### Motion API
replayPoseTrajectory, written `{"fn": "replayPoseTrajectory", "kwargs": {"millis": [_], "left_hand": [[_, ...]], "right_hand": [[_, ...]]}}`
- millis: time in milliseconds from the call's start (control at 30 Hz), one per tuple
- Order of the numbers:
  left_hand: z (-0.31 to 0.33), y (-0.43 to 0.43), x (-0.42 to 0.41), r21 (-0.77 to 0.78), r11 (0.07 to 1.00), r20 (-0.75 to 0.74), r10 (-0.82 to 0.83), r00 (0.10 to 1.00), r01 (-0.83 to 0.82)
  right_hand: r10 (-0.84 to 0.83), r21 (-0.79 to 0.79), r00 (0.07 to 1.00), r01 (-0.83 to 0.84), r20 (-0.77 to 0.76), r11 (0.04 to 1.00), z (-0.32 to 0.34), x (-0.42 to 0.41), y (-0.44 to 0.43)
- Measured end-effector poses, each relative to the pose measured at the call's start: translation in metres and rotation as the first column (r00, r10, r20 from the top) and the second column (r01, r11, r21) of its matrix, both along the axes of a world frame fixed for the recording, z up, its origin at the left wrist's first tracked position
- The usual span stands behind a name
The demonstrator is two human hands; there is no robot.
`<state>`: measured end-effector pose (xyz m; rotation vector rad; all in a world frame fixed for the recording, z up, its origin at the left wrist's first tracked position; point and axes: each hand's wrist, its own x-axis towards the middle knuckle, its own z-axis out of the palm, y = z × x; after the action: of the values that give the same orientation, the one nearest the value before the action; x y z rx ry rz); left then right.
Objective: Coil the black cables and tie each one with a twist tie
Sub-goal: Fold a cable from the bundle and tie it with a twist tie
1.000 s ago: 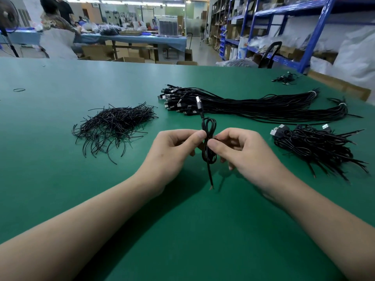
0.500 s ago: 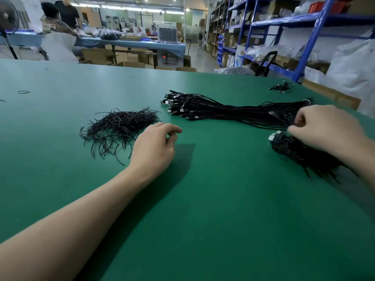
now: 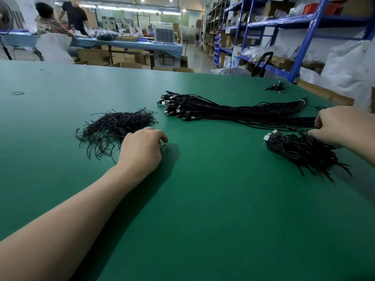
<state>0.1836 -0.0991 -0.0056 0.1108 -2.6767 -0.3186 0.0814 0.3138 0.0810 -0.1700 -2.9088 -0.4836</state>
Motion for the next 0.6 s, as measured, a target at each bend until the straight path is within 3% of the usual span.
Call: {"fn": "replayPoseTrajectory", "kwargs": {"millis": [133,300,400,600], "left_hand": [[0.002,-0.012,-0.002,-0.074,0.996,-0.009,0.038,0.999,-0.039],[0.011,0.000,-0.005,-0.084,0.996,-0.001,0.009,1.000,-0.009],[0.018,0.022,-0.020,-0.105,0.988,0.051,-0.112,0.992,0.117],[0.032,0.043,-0.099,-0.090,0.983,0.169,-0.141,0.975,0.158]], "right_hand": [[0.204,-0.023,0.971,-0.208,-0.122,0.978,-0.003,0.030,-0.056],[0.475,-0.323,0.867,-0.498,-0.153,0.805,-0.045,0.042,-0.138],[0.496,-0.464,0.849,-0.518,-0.180,0.718,-0.075,0.029,-0.168],[0.444,-0.520,0.876,-0.472,-0.187,0.712,-0.095,0.004,-0.177]]}}
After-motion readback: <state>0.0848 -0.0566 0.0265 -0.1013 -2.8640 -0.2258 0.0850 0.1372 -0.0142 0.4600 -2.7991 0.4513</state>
